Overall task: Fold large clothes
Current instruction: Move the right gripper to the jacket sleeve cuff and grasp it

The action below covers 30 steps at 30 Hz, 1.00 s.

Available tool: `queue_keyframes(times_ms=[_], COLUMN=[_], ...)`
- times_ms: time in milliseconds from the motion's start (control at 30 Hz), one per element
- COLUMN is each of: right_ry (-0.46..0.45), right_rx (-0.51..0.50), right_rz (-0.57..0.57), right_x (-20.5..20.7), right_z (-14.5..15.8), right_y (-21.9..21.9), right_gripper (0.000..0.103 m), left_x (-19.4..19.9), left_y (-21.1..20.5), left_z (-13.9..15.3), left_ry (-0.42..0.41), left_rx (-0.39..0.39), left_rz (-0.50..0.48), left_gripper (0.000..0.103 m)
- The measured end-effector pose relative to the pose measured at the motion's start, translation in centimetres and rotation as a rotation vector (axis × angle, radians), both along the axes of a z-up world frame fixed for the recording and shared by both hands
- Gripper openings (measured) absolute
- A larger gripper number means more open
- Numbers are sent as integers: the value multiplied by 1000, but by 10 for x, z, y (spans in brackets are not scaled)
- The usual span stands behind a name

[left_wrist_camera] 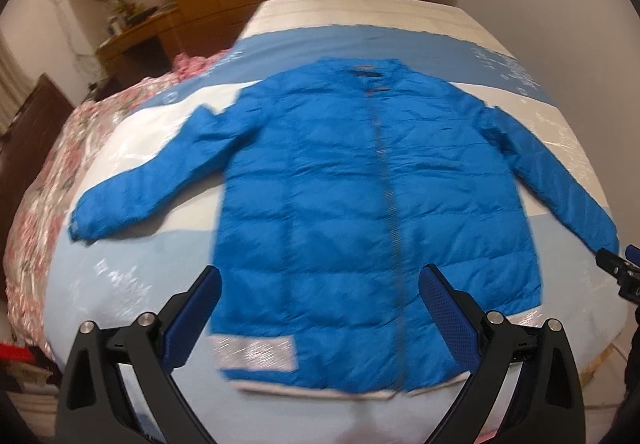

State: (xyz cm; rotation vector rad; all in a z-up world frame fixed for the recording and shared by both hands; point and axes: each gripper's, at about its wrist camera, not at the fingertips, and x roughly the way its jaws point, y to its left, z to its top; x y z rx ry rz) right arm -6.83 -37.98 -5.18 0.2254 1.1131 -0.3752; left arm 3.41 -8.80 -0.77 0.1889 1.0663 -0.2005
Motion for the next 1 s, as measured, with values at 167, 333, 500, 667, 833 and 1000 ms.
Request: queue_keyframes(times_ms=[167,333,500,667,833,1000], right_ry=[-22,10,18,65,124,146], right_rx=[39,125,197,232,259,336], right_rz=[-72,-97,-108,-71,-56,-72], right_x=[-16,-26,-27,-17,-11,-10], right_z=[-5,-34,-58,-85,-113,-133], right_y=[-96,-191,-247,-291,-316,-331], right_gripper=[100,100,100,100,99,74], left_x=[23,38,44,50,55,68], left_y=[-67,-148,-203,-238,-239,-224], left_z=[-5,-15,-34,-56,-76,-92], left_ry=[2,-4,29,44,79,77], left_rx=[-53,-80,-106,-79,-57,-37], left_rz=[-52,-100,-120,-104,-84,-29], left_gripper=[99,99,99,99,99,99])
